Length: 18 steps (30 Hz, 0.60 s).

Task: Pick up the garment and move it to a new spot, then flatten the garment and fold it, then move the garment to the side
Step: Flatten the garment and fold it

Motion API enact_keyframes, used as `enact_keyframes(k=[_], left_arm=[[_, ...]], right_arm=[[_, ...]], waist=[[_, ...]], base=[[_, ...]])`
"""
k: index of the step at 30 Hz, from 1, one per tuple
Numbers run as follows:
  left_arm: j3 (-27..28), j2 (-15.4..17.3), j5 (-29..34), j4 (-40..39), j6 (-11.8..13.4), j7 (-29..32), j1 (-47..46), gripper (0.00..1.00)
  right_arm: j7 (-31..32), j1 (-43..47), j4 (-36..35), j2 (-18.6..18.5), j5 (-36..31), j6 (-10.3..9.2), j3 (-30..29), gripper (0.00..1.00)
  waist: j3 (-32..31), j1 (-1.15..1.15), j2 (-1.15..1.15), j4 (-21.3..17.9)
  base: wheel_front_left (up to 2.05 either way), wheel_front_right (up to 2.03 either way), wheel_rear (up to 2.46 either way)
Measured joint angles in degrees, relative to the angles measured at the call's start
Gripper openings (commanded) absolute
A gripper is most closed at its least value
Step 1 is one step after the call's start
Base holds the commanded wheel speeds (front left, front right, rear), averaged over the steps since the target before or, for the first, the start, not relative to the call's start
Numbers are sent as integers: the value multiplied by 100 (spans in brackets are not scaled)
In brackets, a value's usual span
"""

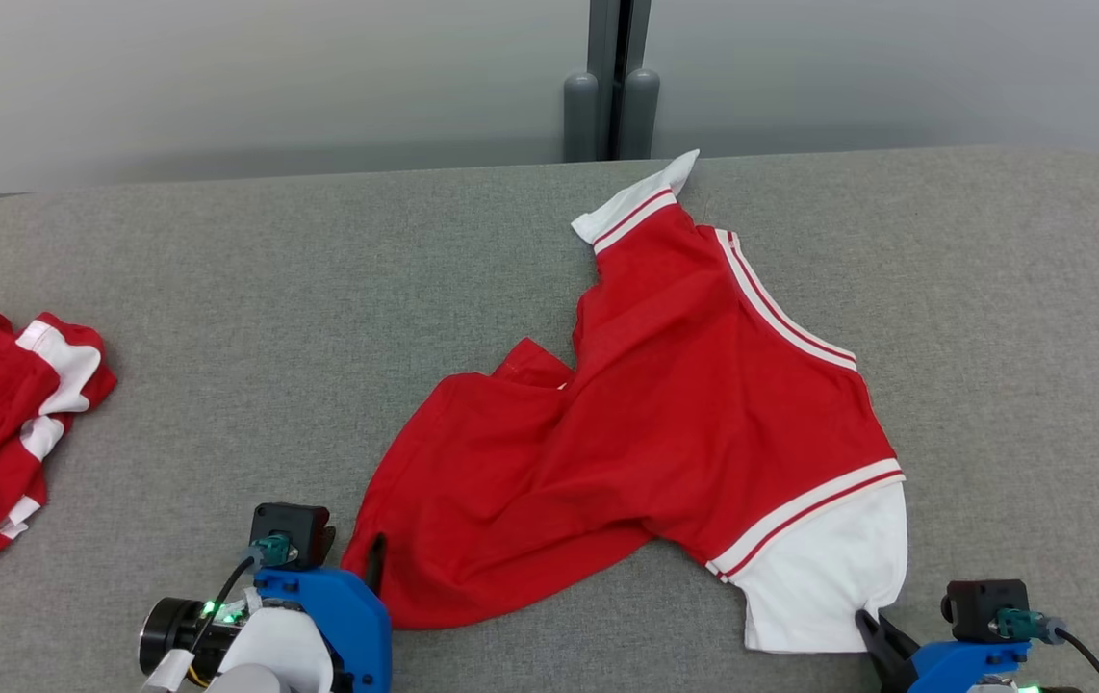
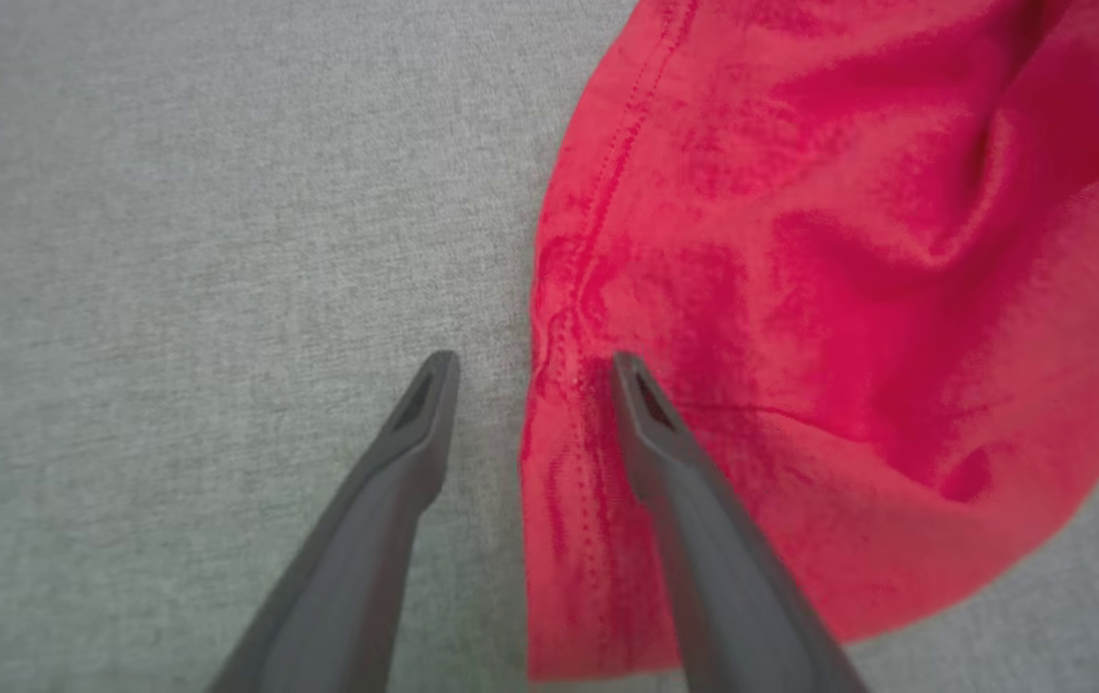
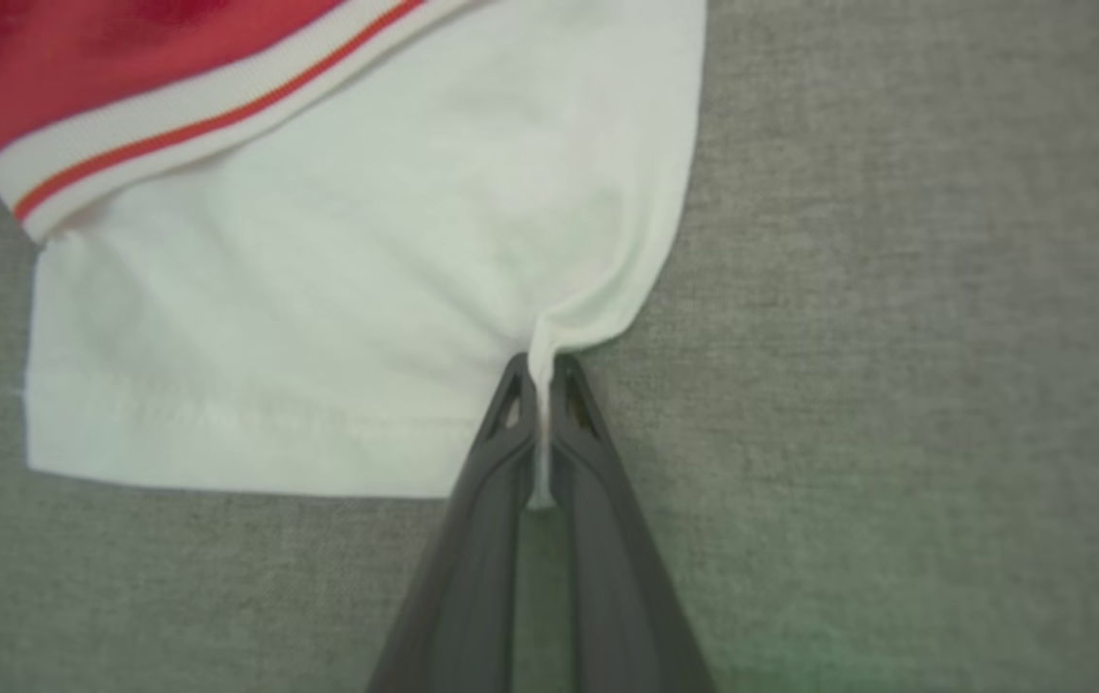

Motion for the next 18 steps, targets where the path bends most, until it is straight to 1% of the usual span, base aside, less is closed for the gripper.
enact_keyframes(k=[1,2,4,5,6,9,11,12,13,14,15,18], left_arm=[[9,25,-2,0,3,36,0,72],[13,45,-5,-2,4,64,-1,47],[13,67,-18,-10,4,88,-1,22],[9,77,-22,-18,5,109,-2,16],[-11,89,-42,-22,-2,134,-5,13],[-56,101,-81,-16,-55,170,-16,22],[-81,102,-115,18,-83,204,-46,26],[-88,100,-152,40,-101,236,-68,25],[-94,98,-172,60,-113,242,-81,23],[-101,99,-191,82,-130,243,-94,9],[-110,98,-193,100,-135,244,-106,0],[-130,100,-226,134,-158,187,-150,0]], right_arm=[[-33,-31,49,0,11,0,3,0],[-66,-54,99,0,16,1,7,0],[-133,-108,192,0,26,2,15,0],[-158,-124,226,0,31,2,18,0],[-190,-146,267,0,34,3,19,0],[-264,-203,383,0,74,9,20,0],[-307,-249,456,0,81,10,21,0],[-334,-268,493,0,83,11,21,0],[-353,-288,528,1,90,15,22,0],[-379,-311,564,1,90,29,22,0],[-391,-332,597,1,90,33,22,0],[-448,-380,684,5,92,35,23,0]], waist=[[5,0,0,-3],[9,0,0,-6],[16,0,0,-11],[18,0,0,-11],[22,0,0,-11],[40,0,-1,-11],[56,0,-1,-12],[64,0,-1,-13],[72,0,-1,-15],[76,0,-1,-18],[79,0,-1,-21],[78,1,0,-32]], base=[[0,0,0],[0,0,0],[0,0,0],[0,0,0],[0,0,0],[0,0,0],[0,0,0],[0,0,0],[0,0,0],[0,0,0],[0,0,0],[0,0,0]])
